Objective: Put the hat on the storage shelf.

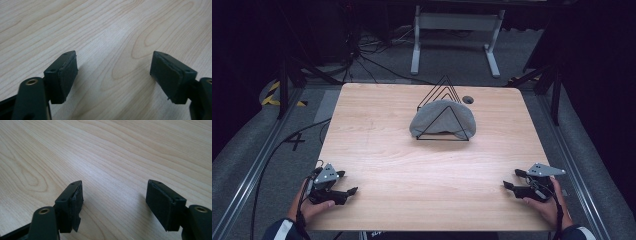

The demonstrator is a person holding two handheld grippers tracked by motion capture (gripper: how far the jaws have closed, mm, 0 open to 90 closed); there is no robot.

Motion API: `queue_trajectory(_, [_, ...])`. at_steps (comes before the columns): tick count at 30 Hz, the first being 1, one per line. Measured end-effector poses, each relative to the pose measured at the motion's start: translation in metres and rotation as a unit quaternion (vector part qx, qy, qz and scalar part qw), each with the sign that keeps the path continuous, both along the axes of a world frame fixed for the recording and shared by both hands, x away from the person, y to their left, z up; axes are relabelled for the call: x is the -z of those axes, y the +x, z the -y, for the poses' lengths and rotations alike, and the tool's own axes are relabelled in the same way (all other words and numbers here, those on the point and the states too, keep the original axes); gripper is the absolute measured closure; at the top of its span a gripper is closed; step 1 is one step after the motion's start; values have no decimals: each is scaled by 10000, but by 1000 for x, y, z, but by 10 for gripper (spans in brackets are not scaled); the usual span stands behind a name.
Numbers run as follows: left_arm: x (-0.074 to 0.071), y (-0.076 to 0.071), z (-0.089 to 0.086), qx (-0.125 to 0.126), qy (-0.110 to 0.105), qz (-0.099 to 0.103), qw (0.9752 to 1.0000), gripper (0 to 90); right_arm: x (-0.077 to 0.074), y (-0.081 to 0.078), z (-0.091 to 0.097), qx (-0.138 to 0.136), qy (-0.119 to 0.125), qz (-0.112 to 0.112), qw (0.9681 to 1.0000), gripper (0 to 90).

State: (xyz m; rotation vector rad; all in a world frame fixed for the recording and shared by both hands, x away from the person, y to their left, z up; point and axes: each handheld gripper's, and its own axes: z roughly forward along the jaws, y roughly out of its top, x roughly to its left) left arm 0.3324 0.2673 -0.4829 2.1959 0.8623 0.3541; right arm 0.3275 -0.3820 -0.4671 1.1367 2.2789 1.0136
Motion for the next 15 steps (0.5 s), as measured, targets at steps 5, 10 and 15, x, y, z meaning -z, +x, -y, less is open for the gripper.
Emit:
queue_trajectory(5, [0, 0, 1, -69, 15, -31, 10000, 189, 0, 0, 0, 34, -19, -9, 10000, 283])
queue_trajectory(10, [0, 1, 3, -103, 63, -36, 9999, 151, 0, 0, -1, 113, -10, -18, 9999, 270])
queue_trajectory(15, [0, 2, 3, -102, 68, -2, 9999, 145, 1, 0, -1, 183, -15, -18, 9998, 263])
